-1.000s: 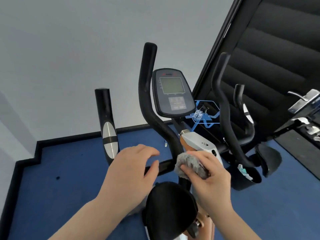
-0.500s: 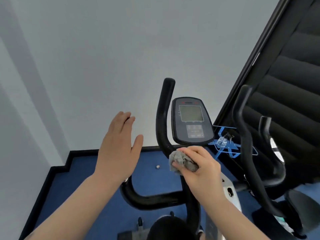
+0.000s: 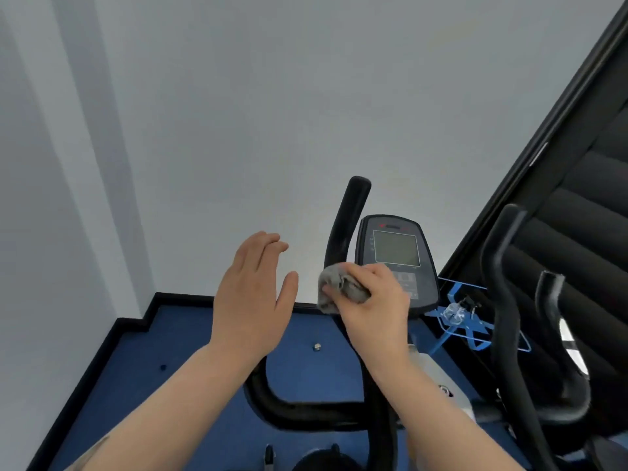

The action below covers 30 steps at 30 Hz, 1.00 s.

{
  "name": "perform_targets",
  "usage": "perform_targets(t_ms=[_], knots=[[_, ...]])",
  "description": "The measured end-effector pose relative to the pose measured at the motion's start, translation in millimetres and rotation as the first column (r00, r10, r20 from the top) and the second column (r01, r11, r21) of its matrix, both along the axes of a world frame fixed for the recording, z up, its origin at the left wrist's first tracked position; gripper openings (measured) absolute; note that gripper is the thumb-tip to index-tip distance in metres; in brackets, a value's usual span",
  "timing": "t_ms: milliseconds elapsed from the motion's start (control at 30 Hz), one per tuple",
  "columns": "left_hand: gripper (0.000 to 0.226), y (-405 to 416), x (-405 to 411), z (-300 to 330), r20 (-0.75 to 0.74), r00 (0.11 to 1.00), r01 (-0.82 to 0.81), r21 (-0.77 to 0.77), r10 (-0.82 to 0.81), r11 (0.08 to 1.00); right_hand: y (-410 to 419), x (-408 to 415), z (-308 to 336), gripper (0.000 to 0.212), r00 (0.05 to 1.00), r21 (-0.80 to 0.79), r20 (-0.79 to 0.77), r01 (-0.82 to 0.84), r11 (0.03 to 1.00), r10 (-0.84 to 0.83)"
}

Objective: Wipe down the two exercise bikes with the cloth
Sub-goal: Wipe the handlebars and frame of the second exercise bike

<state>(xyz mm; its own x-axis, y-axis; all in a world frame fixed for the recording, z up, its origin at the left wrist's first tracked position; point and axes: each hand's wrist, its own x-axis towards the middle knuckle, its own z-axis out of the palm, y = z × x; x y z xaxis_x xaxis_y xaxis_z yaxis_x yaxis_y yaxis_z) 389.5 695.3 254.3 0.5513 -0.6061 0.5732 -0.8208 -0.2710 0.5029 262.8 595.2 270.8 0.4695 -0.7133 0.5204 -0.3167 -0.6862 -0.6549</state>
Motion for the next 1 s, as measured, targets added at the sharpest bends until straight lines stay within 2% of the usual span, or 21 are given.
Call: perform_targets(t_ms=[100,200,300,567,700,733,800,867,900,1000], knots=[[0.038,2,2,2,0.004,1.000,0.010,0.016,-0.010,1.000,-13,22,17,0.017,0.995,0.103,0.097,0.000,0.995,-0.010],[0.035,2,2,1,-0.002,1.000,0.010,0.008,-0.010,1.000,-8,-1,6,0.027,0.999,0.078,0.023,0.021,0.997,-0.023],[0.033,1,1,0,-0.002,1.000,-0.002,-0.001,0.002,1.000,0,-16,-4,0.018,0.997,0.109,0.052,0.048,0.993,-0.054],[0.029,-1,5,0,0.015,1.000,-0.009,-0.010,0.010,1.000,-36,22,24,0.020,0.997,-0.163,-0.008,0.076,0.984,-0.079],[0.031,-1,5,-1,0.003,1.000,-0.013,-0.017,0.013,1.000,-55,11,84,0.016,0.966,-0.143,0.180,0.214,0.966,-0.188],[0.031,-2,5,-1,0.005,1.000,-0.014,-0.018,0.014,1.000,-58,12,101,0.016,0.971,-0.150,0.186,0.182,0.972,-0.153],[0.032,-3,4,-1,0.005,1.000,-0.014,-0.020,0.015,1.000,-67,26,119,0.018,0.994,-0.172,0.098,0.069,0.983,-0.053],[0.032,-1,5,0,0.003,1.000,-0.008,-0.019,0.008,1.000,-68,44,117,0.019,0.998,-0.089,0.004,-0.065,0.994,0.065],[0.032,-1,6,0,0.006,1.000,-0.003,-0.020,0.003,1.000,-69,49,111,0.018,0.994,-0.033,0.008,-0.106,0.994,0.107],[0.031,1,9,2,0.026,0.999,0.019,0.001,-0.019,1.000,-67,38,97,0.006,0.994,0.009,0.111,-0.005,1.000,0.004]])
